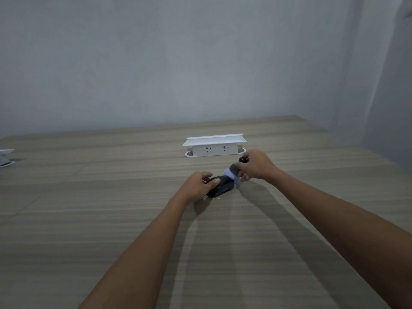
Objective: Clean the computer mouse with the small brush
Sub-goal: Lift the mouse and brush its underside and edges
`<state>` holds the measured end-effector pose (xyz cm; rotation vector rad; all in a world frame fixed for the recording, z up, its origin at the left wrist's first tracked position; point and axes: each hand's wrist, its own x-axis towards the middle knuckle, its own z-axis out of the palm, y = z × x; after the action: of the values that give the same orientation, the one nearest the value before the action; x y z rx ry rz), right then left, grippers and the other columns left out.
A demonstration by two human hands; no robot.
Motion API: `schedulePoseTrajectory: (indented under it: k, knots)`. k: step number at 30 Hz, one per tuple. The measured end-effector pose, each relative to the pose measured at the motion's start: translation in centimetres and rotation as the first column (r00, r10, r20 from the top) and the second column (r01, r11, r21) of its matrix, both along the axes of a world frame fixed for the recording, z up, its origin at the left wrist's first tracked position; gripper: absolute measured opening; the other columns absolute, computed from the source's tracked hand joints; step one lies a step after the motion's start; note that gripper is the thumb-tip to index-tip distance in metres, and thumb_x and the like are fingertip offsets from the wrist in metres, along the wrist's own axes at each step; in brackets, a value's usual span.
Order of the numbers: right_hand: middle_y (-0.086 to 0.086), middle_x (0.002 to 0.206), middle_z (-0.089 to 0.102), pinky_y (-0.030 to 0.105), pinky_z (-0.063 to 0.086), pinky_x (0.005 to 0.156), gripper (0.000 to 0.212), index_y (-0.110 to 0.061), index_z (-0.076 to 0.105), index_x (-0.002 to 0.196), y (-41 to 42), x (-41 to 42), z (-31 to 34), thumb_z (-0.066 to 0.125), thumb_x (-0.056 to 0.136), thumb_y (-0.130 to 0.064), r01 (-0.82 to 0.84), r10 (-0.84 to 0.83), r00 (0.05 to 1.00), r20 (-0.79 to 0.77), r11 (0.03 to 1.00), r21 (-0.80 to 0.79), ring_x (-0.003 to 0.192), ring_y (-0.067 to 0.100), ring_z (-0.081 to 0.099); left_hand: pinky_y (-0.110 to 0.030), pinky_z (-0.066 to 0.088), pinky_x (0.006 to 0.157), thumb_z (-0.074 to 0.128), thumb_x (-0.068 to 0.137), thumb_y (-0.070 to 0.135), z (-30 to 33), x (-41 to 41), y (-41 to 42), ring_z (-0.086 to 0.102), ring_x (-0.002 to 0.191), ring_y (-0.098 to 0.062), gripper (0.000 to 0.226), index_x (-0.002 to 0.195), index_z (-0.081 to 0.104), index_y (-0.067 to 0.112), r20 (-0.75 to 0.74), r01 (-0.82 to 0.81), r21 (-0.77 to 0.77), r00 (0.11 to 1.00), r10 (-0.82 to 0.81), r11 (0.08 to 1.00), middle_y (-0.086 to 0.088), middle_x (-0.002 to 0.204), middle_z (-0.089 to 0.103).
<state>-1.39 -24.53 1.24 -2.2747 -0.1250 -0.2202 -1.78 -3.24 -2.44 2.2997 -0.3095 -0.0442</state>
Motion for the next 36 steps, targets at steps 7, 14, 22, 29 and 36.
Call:
schedulePoseTrajectory:
  k: [7,14,22,29,36]
  knots:
    - [0.025,0.072,0.074,0.021,0.052,0.043,0.022,0.009,0.066,0.076,1.1,0.1,-0.6,0.058,0.092,-0.005,-0.002,0.002,1.000,-0.014,0.999,0.035,0.051,0.023,0.071,-0.043,0.055,0.091,0.055,0.099,0.020,0.8,-0.9,-0.5,0.065,0.106,-0.026,0.034,0.132,0.062,0.018,0.020,0.102,0.017,0.995,-0.103,0.995,-0.006,0.113,0.068]
    - [0.020,0.072,0.076,0.030,0.060,0.054,0.024,0.009,0.071,0.080,1.0,-1.4,0.4,0.059,0.087,-0.010,-0.173,0.178,0.971,-0.160,0.984,0.046,0.062,0.030,0.076,-0.043,0.051,0.100,0.057,0.097,0.024,0.3,0.4,0.0,0.064,0.112,-0.023,0.035,0.131,0.064,0.016,0.081,0.074,0.073,0.994,-0.080,0.995,-0.006,0.125,0.068]
    - [0.021,0.070,0.075,0.037,0.065,0.064,0.031,0.014,0.073,0.078,0.7,-0.5,-0.2,0.057,0.091,-0.010,-0.115,0.108,0.976,-0.191,0.993,-0.027,0.068,0.033,0.077,-0.044,0.050,0.103,0.061,0.096,0.023,0.6,1.4,0.2,0.064,0.115,-0.022,0.041,0.135,0.060,0.012,0.058,0.059,0.085,0.996,-0.064,0.995,-0.006,0.131,0.066]
    - [0.028,0.085,0.076,0.038,0.064,0.072,0.027,0.014,0.070,0.086,1.0,-1.2,0.5,0.056,0.092,-0.009,-0.208,0.249,0.913,-0.324,0.965,0.157,0.075,0.034,0.076,-0.037,0.050,0.102,0.062,0.096,0.016,0.6,2.1,0.1,0.065,0.112,-0.020,0.034,0.128,0.065,0.007,0.099,0.070,0.033,0.992,-0.073,0.997,-0.005,0.122,0.069]
    - [0.029,0.080,0.075,0.045,0.064,0.076,0.029,0.020,0.070,0.089,1.5,-0.7,0.0,0.058,0.091,-0.006,-0.078,0.118,0.950,-0.290,0.986,0.145,0.081,0.041,0.076,-0.040,0.049,0.104,0.060,0.097,0.016,0.4,2.5,0.2,0.064,0.115,-0.023,0.036,0.132,0.063,0.007,0.080,0.035,0.025,0.996,-0.037,0.999,-0.009,0.127,0.067]
